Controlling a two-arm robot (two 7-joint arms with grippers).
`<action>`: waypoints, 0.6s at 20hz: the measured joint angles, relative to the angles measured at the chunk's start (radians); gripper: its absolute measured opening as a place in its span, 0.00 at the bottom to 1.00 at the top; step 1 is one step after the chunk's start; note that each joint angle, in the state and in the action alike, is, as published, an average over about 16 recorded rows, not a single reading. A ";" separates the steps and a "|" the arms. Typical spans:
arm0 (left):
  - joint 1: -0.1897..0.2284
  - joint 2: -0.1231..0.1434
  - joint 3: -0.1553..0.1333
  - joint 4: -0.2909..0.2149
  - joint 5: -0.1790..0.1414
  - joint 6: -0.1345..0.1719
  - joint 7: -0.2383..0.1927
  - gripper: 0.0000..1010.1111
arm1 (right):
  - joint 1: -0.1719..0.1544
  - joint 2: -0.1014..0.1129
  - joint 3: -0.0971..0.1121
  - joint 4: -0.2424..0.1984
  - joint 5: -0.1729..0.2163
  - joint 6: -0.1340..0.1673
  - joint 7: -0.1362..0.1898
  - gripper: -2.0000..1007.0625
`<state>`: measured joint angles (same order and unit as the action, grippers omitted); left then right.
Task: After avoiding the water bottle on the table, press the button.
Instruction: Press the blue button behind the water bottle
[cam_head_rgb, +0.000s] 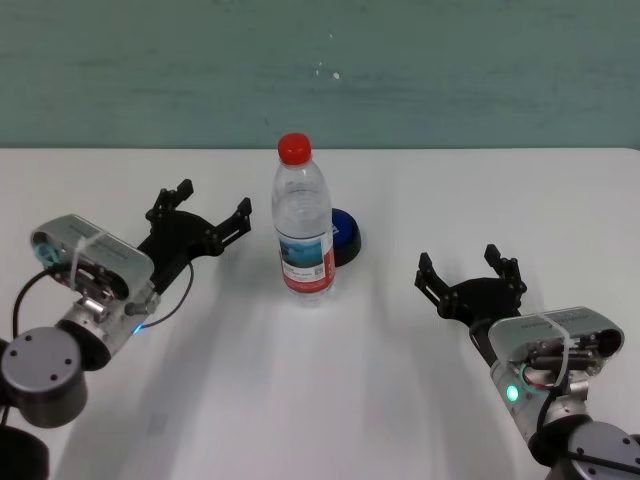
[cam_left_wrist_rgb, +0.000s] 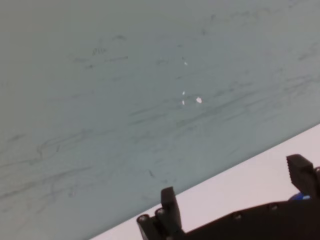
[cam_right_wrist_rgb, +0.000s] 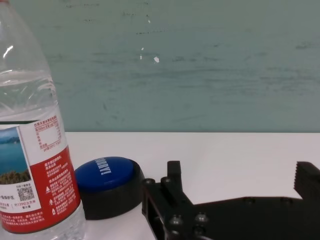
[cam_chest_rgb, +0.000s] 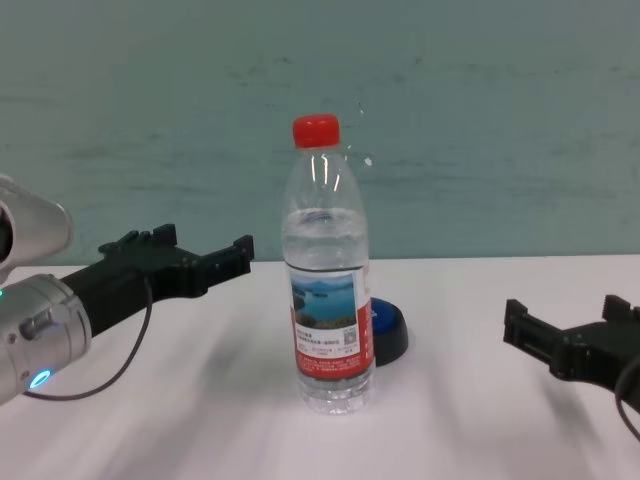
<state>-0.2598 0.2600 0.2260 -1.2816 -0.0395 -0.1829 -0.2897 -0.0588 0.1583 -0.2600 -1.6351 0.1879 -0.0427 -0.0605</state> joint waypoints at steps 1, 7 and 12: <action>-0.002 0.000 0.002 0.001 0.001 0.000 0.000 1.00 | 0.000 0.000 0.000 0.000 0.000 0.000 0.000 1.00; -0.016 -0.004 0.012 0.011 0.007 0.001 -0.001 1.00 | 0.000 0.000 0.000 0.000 0.000 0.000 0.000 1.00; -0.028 -0.008 0.020 0.022 0.012 0.002 -0.001 1.00 | 0.000 0.000 0.000 0.000 0.000 0.000 0.000 1.00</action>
<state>-0.2879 0.2521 0.2457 -1.2599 -0.0279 -0.1813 -0.2911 -0.0588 0.1583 -0.2600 -1.6351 0.1879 -0.0427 -0.0606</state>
